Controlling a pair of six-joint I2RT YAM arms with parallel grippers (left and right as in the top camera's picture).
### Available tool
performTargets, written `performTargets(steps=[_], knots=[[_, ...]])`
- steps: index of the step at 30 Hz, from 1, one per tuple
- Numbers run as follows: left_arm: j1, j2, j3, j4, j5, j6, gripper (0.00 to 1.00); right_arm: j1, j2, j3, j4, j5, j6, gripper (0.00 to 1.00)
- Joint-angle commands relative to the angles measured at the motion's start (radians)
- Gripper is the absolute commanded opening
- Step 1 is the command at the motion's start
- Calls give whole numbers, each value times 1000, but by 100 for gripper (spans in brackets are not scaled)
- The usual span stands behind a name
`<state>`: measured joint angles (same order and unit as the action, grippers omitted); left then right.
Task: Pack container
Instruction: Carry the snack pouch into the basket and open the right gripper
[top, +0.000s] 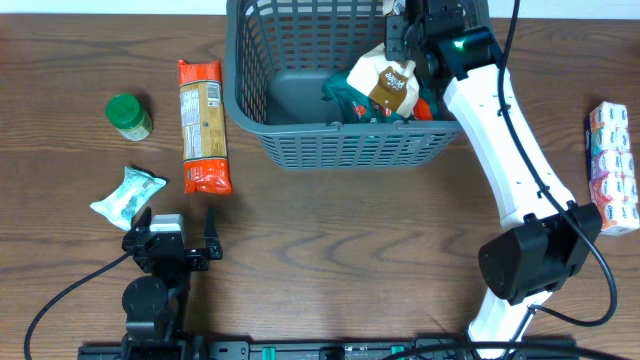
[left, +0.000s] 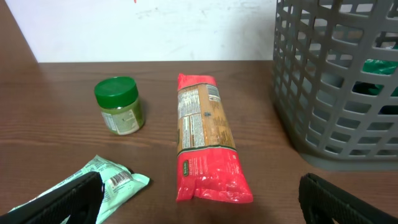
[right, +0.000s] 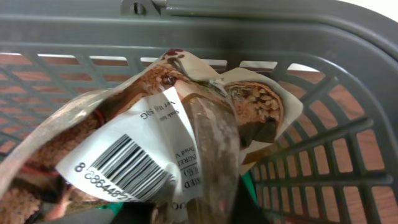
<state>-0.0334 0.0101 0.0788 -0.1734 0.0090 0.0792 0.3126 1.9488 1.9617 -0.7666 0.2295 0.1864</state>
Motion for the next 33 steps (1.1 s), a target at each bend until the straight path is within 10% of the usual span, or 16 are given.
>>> performTargets(steps=[1,18,33], knots=[[5,-6,-24,-10,6,7,99,3,-6,8,-28,-12,19,99],[5,-6,-24,-10,6,7,99,-58,-110,221,-215,12,15,99],[5,-6,-24,-10,6,7,98,-602,-221,357,-721,35,-15,99]])
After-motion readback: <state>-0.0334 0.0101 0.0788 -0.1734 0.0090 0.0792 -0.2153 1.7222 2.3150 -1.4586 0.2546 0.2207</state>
